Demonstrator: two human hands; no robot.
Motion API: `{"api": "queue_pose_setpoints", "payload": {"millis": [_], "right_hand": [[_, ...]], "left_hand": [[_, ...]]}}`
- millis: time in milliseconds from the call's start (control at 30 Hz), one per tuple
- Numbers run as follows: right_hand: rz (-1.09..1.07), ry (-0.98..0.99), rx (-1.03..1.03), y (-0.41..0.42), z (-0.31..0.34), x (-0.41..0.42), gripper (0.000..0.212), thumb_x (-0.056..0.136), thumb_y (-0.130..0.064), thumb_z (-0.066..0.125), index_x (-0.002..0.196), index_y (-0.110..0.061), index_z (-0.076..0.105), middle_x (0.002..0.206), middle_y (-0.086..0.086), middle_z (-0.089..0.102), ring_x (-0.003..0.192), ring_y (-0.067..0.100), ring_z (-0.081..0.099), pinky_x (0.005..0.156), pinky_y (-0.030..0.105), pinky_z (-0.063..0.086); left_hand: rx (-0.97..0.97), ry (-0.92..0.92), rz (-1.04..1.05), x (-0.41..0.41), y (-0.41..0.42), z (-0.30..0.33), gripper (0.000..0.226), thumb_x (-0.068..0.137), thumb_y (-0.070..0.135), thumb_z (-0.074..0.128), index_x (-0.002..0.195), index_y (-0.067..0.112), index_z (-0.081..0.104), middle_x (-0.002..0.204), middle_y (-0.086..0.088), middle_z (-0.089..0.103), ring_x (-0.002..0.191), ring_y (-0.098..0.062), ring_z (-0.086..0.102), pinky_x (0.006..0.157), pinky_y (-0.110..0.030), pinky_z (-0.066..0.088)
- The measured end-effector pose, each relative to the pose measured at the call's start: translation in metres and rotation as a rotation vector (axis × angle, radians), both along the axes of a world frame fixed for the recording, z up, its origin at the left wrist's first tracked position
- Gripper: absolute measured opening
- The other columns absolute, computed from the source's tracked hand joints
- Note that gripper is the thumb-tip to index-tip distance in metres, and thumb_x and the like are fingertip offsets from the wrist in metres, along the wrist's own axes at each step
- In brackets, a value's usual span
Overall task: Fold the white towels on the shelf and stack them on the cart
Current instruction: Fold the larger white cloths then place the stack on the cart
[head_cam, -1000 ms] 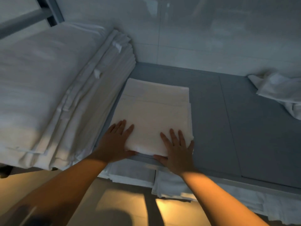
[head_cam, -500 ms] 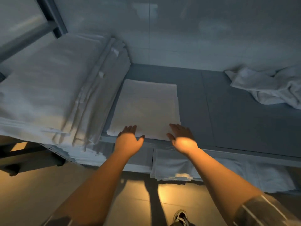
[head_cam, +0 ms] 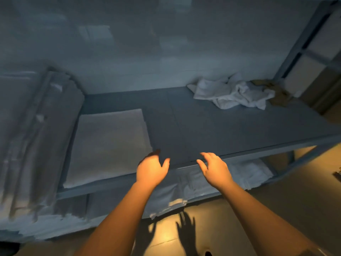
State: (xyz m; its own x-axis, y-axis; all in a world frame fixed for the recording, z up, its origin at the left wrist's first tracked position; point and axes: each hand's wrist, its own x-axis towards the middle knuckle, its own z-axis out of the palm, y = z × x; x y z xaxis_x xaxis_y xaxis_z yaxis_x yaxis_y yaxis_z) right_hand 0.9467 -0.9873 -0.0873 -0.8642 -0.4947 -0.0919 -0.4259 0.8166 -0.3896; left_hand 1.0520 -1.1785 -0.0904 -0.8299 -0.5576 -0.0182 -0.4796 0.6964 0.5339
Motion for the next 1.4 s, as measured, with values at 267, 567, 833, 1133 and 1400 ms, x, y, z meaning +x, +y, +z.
{"api": "queue_pose_setpoints", "payload": {"millis": [267,567,833,1133,1400], "right_hand": [[-0.083,-0.044,-0.127,0.124,0.002,-0.076,0.047,0.099,-0.038,0.043,0.14,-0.015,0.044,0.144,0.003,0.044,0.13,0.021,0.042,0.106,0.04,0.036],[-0.055,0.002,-0.199,0.255,0.01,-0.193,0.044,0.099,-0.037,0.045,0.134,-0.011,0.051,0.138,0.006,0.05,0.124,0.023,0.048,0.102,0.036,0.039],[-0.01,0.007,-0.227,0.287,0.008,-0.269,0.037,0.098,-0.035,0.047,0.124,-0.01,0.058,0.128,0.007,0.055,0.115,0.024,0.053,0.096,0.037,0.043],[0.087,0.041,-0.104,0.29,0.0,-0.376,0.034,0.098,-0.029,0.048,0.125,-0.011,0.058,0.132,0.007,0.052,0.12,0.024,0.049,0.099,0.034,0.039],[0.159,0.122,-0.002,0.274,0.003,-0.479,0.039,0.097,-0.032,0.048,0.133,-0.016,0.05,0.14,0.004,0.044,0.13,0.021,0.04,0.105,0.032,0.033]], "left_hand": [[-0.039,0.01,-0.043,-0.079,0.117,0.011,0.06,0.095,0.05,0.043,0.144,0.016,0.037,0.137,-0.004,0.052,0.123,-0.023,0.05,0.097,-0.037,0.04],[-0.068,-0.005,-0.057,-0.194,0.26,0.019,0.064,0.095,0.052,0.042,0.147,0.016,0.032,0.142,-0.003,0.048,0.128,-0.021,0.046,0.101,-0.036,0.039],[-0.105,-0.034,-0.036,-0.267,0.303,0.017,0.062,0.096,0.051,0.041,0.147,0.018,0.032,0.14,-0.008,0.048,0.125,-0.025,0.047,0.099,-0.039,0.04],[-0.056,-0.054,0.054,-0.373,0.289,-0.001,0.066,0.094,0.052,0.042,0.151,0.023,0.024,0.15,-0.006,0.037,0.134,-0.026,0.037,0.106,-0.037,0.03],[-0.181,0.035,-0.027,-0.484,0.28,0.01,0.065,0.092,0.049,0.047,0.146,0.016,0.033,0.142,-0.009,0.046,0.129,-0.029,0.043,0.101,-0.039,0.035]]}}
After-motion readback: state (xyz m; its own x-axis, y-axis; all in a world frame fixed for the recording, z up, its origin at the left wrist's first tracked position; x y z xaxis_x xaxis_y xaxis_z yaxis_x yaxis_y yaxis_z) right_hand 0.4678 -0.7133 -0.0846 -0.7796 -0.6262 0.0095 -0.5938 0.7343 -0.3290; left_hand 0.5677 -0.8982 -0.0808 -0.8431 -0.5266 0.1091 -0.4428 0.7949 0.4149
